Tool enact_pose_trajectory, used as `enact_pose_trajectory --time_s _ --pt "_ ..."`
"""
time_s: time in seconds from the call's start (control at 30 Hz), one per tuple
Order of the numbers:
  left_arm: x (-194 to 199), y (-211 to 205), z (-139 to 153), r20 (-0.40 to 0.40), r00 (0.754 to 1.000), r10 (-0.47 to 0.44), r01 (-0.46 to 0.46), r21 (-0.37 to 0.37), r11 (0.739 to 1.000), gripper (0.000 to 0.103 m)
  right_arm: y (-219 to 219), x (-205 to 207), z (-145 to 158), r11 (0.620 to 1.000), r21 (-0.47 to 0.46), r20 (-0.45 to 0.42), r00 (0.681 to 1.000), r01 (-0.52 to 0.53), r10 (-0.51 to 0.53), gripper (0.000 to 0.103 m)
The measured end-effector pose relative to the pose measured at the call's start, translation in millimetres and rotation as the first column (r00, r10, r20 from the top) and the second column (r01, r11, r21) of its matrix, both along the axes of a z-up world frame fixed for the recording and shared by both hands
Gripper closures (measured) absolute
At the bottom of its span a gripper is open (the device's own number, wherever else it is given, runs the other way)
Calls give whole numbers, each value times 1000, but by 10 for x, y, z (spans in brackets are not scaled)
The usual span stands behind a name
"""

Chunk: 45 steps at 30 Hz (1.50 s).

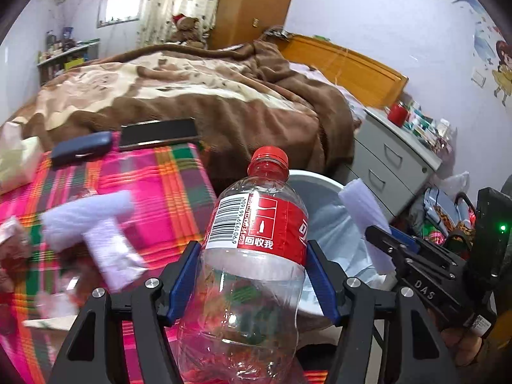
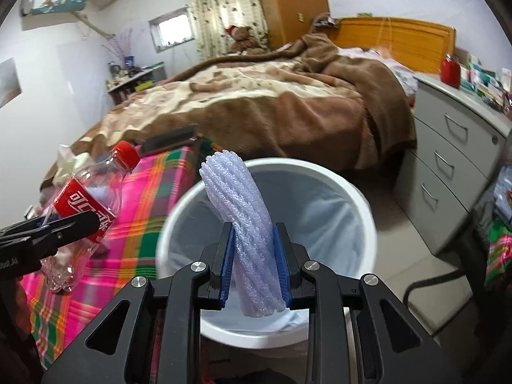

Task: Collect trash
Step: 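Carry the bottle and foam sleeve over the white wastebasket and open both tools, then grasp the red milk can with the left tool while the right tool grasps the purple carton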

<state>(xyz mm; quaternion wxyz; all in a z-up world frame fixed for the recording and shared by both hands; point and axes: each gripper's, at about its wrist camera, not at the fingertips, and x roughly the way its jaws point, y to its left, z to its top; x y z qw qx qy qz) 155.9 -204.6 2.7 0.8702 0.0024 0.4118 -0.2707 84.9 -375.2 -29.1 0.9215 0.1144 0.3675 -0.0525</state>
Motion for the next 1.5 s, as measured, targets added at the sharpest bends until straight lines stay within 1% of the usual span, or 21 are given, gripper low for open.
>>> enact_pose_trajectory --time_s 0.07,0.2,0.3,0.4,0.5,0.57,0.6,0.63,0.67,0.7,0.73,0.77,0.9,0.97,1.07,1.2,1.27,1.37,1.5 --pt "23 -153 -57 -15 1000 -19 19 -8 1000 38 -69 -10 -46 1000 2 -15 1000 18 -17 78" --pt "82 -456 -157 -33 999 -41 41 -1 999 38 -165 17 -120 1000 -3 -46 998 30 -30 78" --pt "143 -591 -236 -61 997 -50 50 -11 999 38 -237 29 -171 999 -4 -68 997 37 -37 78" --pt "189 -743 -303 -50 997 -54 55 18 998 38 -302 69 -223 999 -9 -89 995 41 -41 78" --pt "237 -806 -360 -66 995 -71 72 11 997 38 -343 73 -251 999 -6 -102 994 37 -37 77" --pt "245 -838 -371 -43 997 -69 70 32 997 38 -369 85 -251 999 -1 -104 994 37 -36 73" --pt "242 -837 -366 -35 997 -70 71 27 997 38 -383 84 -251 999 -1 -105 994 40 -40 72" --pt "244 -828 -359 -35 997 -74 75 15 997 37 -393 80 -253 999 0 -105 994 42 -42 70" --pt "246 -823 -350 -37 996 -78 79 7 997 35 -400 69 -249 999 2 -104 994 43 -43 63" --pt "250 -817 -341 -37 997 -75 75 7 997 30 -404 51 -241 999 7 -99 994 42 -41 57" --pt "243 -805 -328 -28 997 -65 66 16 998 26 -401 38 -229 999 11 -95 995 38 -37 44" --pt "243 -793 -313 -24 998 -63 63 17 998 26 -398 38 -219 999 11 -90 995 37 -36 40" --pt "230 -720 -267 -22 999 -49 49 7 999 26 -388 -8 -147 999 -5 -71 996 52 -52 40" --pt "185 -666 -214 2 999 -45 45 13 999 26 -388 -13 -115 998 3 -65 996 55 -55 40" --pt "131 -564 -149 5 999 -41 41 -3 999 26 -359 -34 -68 998 11 -46 997 59 -59 40" --pt "39 -399 -60 35 999 -10 10 4 1000 26 -250 -58 12 998 18 -14 998 55 -55 40" --pt "-5 -295 -22 39 999 0 0 -3 1000 26 -187 -70 37 999 20 -3 999 46 -46 40" --pt "-78 -121 37 68 997 34 -35 15 999 26 -60 -77 79 1000 -7 13 999 29 -29 40" --pt "-150 105 103 75 995 63 -63 -3 998 26 77 -83 124 1000 -8 32 999 4 -4 40"
